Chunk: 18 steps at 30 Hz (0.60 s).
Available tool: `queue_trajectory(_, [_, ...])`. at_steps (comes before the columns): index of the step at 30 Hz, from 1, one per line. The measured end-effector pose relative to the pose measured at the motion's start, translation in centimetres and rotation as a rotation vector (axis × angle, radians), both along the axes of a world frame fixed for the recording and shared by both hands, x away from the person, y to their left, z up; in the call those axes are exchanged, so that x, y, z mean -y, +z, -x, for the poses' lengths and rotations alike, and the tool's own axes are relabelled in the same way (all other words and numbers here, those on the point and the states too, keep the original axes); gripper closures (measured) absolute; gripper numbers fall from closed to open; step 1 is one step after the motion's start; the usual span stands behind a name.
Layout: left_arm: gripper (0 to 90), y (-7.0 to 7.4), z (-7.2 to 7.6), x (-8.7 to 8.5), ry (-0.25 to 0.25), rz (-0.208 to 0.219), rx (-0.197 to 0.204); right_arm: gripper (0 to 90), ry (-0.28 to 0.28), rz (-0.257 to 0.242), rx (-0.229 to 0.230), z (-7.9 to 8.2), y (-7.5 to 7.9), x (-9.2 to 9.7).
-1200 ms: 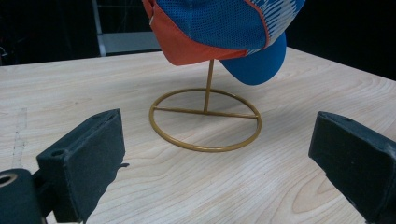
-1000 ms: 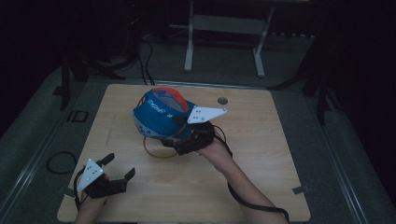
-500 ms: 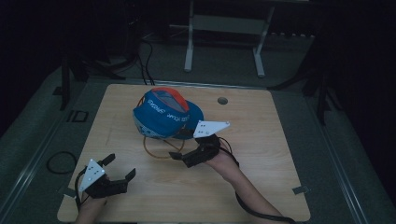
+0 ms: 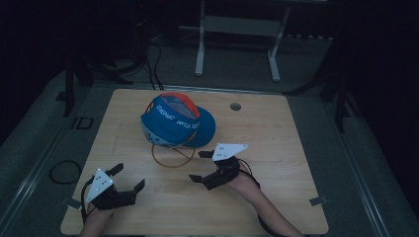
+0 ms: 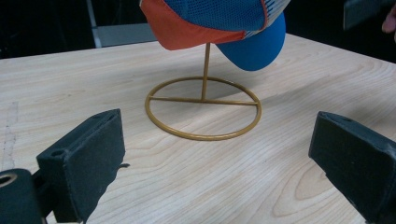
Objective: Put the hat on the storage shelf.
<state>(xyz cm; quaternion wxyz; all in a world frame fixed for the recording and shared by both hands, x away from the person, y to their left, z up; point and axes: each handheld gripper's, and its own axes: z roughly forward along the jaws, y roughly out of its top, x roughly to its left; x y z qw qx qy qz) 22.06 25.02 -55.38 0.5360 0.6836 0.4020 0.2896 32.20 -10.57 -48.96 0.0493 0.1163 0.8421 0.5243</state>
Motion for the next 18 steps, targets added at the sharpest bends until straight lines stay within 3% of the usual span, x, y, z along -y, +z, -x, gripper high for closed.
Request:
queue_trajectory(13, [4.1,-0.2,-0.1,0.1,-0.006,-0.003,-0.016,14.5,-0.09,0.016,-0.052,-0.5,-4.1,4.0])
queue_trajectory(18, [4.1,-0.2,-0.2,0.1,-0.004,-0.01,-0.019,14.5,-0.107,0.02,-0.057,-0.5,-4.8,5.3])
